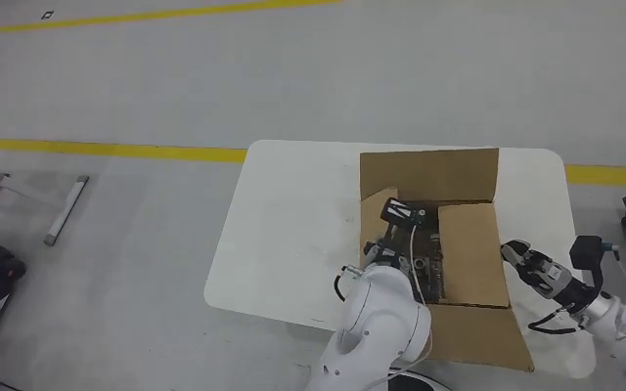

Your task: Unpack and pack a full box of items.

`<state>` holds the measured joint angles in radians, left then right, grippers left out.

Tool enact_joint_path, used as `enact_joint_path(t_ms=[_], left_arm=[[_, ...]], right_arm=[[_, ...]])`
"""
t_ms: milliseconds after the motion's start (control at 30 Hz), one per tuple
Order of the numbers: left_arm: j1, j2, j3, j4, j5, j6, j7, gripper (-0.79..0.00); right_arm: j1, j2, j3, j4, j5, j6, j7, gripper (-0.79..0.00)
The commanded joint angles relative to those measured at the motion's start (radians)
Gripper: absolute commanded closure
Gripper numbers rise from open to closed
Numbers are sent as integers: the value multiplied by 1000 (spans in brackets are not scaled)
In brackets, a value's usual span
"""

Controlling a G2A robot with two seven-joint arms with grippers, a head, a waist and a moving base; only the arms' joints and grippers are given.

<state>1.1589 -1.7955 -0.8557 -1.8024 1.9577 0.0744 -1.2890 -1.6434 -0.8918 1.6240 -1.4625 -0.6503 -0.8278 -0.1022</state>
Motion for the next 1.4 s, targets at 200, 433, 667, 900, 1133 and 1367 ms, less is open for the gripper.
enact_joint_path(t_ms=[200, 433, 667, 900, 1133, 1367], left_arm=[[28, 13, -43, -34, 56, -24, -3, -785], [33, 33, -63, -43, 378, -132, -25, -785], [74, 48, -116, -58, 563, -212, -12, -785], [104, 48, -135, 12, 596, -194, 38, -785], [116, 46, -150, 46, 627, -185, 70, -785], [117, 48, -106, -59, 671, -231, 150, -785]], right_arm=[[-8, -1, 40, -16, 22, -7, 22, 0], [-34, -3, 78, -67, 34, -18, 21, 0], [-63, -6, 86, -132, 43, -28, 52, 0], [-48, -13, 59, -126, 32, -17, 73, 0], [-43, -18, 71, -101, 41, -20, 70, 0], [-62, -22, 138, -49, 95, 31, 20, 0]])
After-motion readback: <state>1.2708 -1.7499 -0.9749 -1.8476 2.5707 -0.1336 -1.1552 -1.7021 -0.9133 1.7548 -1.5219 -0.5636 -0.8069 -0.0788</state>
